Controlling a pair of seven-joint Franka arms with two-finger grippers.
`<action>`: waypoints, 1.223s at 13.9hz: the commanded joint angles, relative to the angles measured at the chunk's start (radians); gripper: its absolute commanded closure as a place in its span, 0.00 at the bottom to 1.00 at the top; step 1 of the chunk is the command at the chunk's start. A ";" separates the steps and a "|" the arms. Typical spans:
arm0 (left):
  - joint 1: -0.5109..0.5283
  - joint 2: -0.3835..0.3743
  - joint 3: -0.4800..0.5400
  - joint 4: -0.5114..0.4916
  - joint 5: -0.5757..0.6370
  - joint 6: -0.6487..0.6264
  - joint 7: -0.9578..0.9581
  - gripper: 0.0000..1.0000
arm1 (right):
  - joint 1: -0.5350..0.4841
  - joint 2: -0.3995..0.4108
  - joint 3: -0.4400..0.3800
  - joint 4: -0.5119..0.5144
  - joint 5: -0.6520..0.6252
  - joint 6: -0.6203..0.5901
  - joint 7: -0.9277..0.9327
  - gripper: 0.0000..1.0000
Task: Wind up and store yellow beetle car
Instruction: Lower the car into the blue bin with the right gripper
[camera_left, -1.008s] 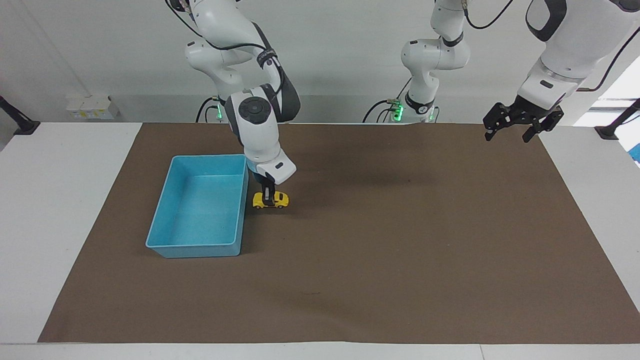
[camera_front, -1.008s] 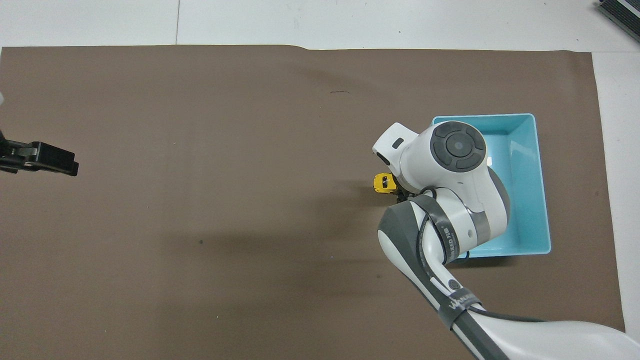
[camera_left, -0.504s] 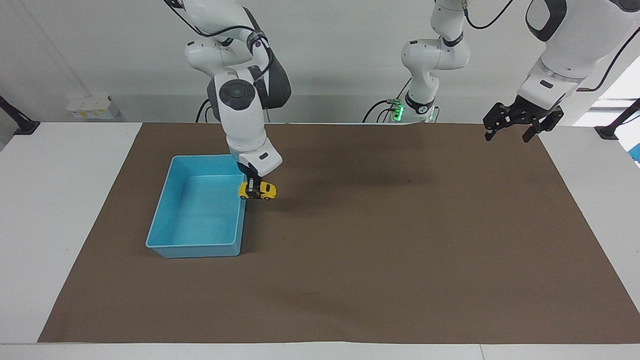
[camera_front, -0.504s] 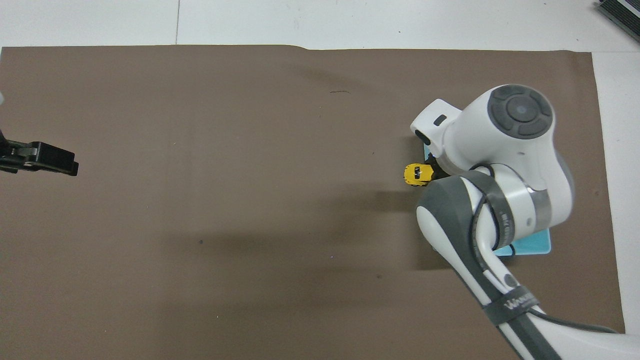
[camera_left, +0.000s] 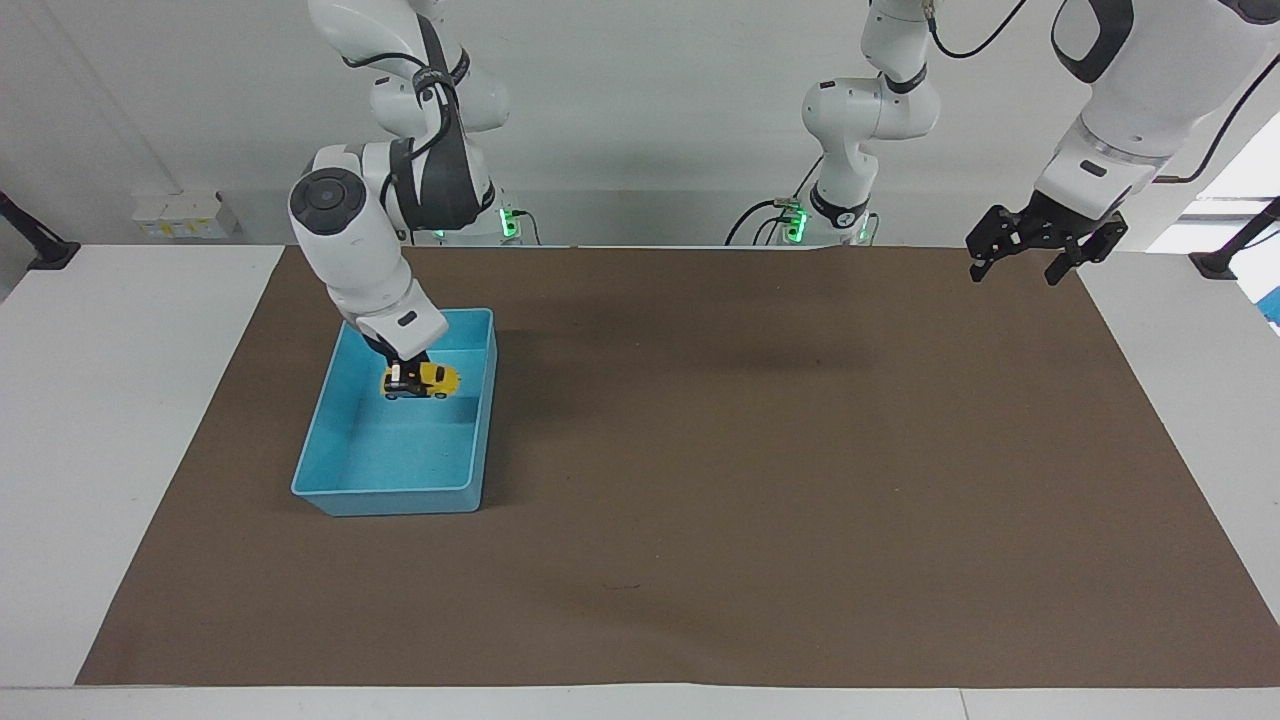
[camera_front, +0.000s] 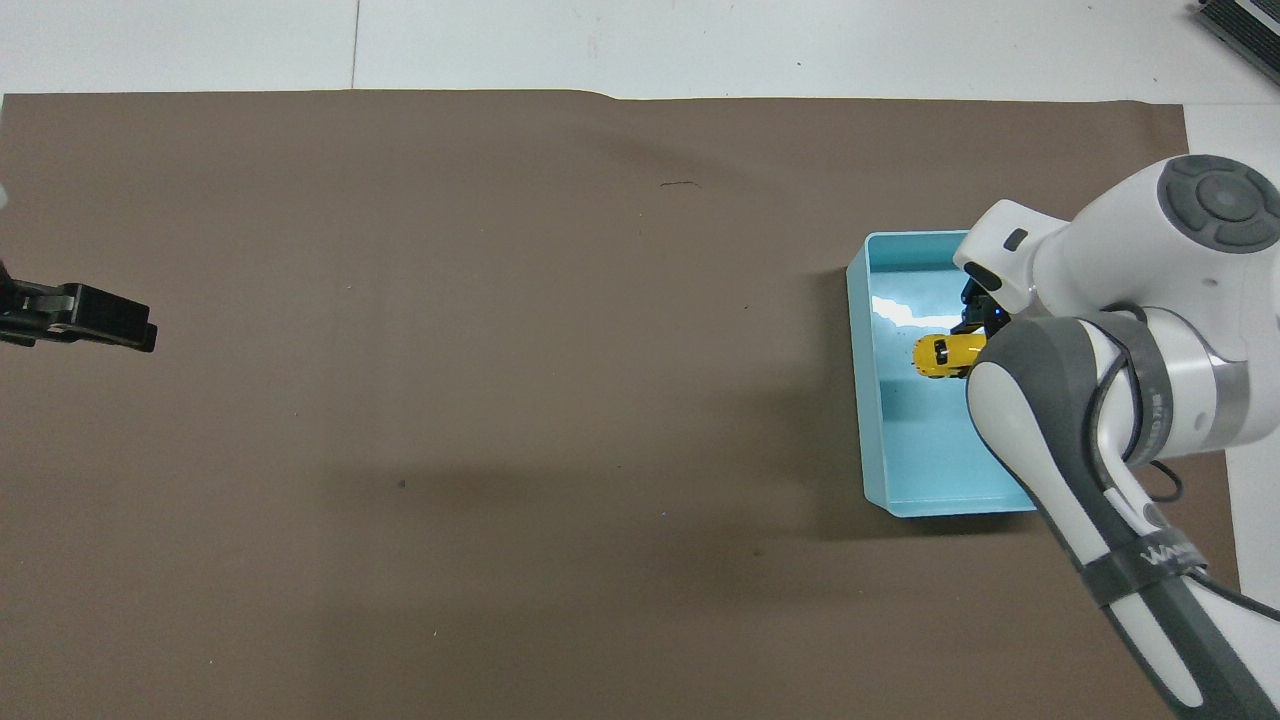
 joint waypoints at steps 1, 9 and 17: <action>0.014 -0.022 -0.013 -0.021 0.015 -0.007 -0.011 0.00 | -0.032 -0.104 0.011 -0.170 -0.018 0.112 -0.034 1.00; 0.014 -0.023 -0.013 -0.021 0.015 -0.007 -0.011 0.00 | -0.058 -0.086 0.011 -0.285 -0.037 0.273 -0.056 1.00; 0.014 -0.022 -0.013 -0.021 0.016 -0.007 -0.011 0.00 | -0.059 0.000 0.011 -0.328 -0.037 0.419 -0.051 0.93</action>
